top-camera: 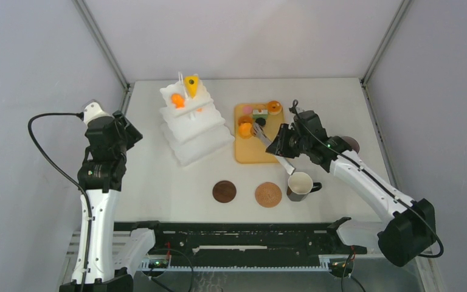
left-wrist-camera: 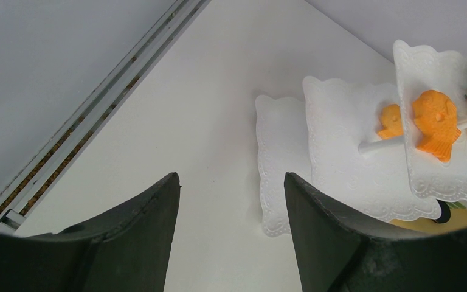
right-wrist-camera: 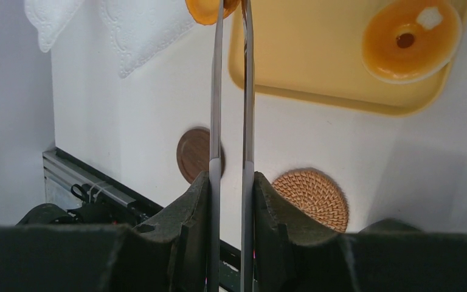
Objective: Serve the afternoon tea
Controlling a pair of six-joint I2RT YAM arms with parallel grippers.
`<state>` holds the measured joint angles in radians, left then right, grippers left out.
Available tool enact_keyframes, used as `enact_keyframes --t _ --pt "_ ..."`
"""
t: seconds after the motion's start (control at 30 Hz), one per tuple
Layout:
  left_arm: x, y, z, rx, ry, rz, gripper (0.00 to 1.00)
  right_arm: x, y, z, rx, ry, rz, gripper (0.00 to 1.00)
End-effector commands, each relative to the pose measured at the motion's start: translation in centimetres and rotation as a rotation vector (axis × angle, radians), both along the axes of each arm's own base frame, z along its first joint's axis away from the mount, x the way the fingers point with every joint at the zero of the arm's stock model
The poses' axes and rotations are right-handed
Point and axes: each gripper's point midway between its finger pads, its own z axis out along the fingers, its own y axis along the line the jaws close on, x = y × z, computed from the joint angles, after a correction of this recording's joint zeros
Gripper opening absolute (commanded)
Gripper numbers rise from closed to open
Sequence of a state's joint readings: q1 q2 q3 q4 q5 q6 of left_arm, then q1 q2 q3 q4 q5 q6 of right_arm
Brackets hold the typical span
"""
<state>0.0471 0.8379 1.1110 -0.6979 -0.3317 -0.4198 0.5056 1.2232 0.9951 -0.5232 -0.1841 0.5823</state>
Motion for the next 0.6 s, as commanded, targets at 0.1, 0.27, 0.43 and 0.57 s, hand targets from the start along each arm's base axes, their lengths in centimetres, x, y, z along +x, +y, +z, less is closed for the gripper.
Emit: enact_keyframes --t 0.1,0.27,0.43,0.57 --pt "0.1 -0.1 0.5 -0.012 -0.042 -0.003 0.69 -0.5 1.3 6.2 0.146 -0.172 0.056 0.00" --pt "-0.1 0.1 0.7 -0.012 -0.046 0.012 0.68 -2.4 4.3 9.0 0.256 -0.230 0.174 0.00" --pt "-0.3 0.2 0.9 -0.012 -0.046 0.017 0.68 -4.1 8.2 10.2 0.327 -0.227 0.275 0.00" --pt "-0.4 0.2 1.0 -0.013 -0.049 0.016 0.68 -4.4 11.5 11.3 0.375 -0.236 0.339 0.00"
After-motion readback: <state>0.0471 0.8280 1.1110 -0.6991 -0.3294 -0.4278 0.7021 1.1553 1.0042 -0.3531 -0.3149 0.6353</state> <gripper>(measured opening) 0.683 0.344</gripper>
